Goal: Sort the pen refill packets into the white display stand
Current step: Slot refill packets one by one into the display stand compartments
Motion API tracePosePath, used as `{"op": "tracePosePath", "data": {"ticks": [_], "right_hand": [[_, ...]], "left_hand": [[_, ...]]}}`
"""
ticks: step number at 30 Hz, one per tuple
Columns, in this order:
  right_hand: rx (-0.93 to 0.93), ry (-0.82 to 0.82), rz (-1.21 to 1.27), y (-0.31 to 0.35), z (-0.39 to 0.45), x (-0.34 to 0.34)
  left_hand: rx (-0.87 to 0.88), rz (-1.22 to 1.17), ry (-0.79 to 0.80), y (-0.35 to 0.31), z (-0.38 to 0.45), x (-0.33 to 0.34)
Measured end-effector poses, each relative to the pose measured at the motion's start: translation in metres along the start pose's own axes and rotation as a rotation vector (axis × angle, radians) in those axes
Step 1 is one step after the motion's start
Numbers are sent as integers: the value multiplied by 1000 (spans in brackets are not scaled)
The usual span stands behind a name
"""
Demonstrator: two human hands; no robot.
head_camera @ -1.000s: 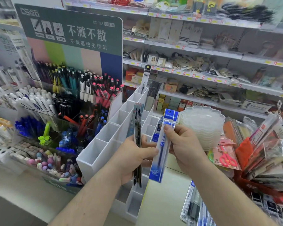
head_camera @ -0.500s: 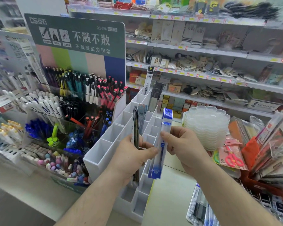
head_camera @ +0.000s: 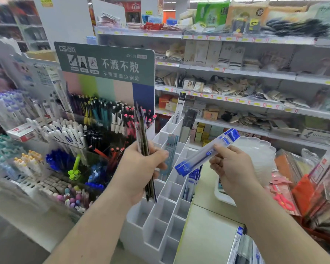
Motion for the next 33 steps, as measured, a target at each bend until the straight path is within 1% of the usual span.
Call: {"op": "tracePosePath", "data": {"ticks": [4, 8, 13, 17, 22, 33], "right_hand": [[-69, -52, 12, 14, 8, 2], [-154, -71, 1, 36, 19, 16], [-335, -103, -137, 74, 22, 45], [-436, -65, -257, 88, 19, 70], [-458, 45, -346, 82, 18, 103], [-450, 178, -528, 52, 25, 140]], "left_hand": [[0, -45, -63, -4, 7, -17], [-17, -100, -86, -3, 9, -21], [-36, -110, -106, 6, 9, -27], [-42, -128, -118, 8, 7, -32], [-57, -144, -116, 12, 6, -33], [-61, -157, -83, 12, 6, -32]]}}
Point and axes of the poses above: each hand's wrist, its own z-axis towards the middle knuckle, its own x-axis out of the palm, y = z × x, the point moved 10 cm from there along z, towards the middle knuckle, and after that the axes turned 2 degrees about x, right-handed, at the moved point
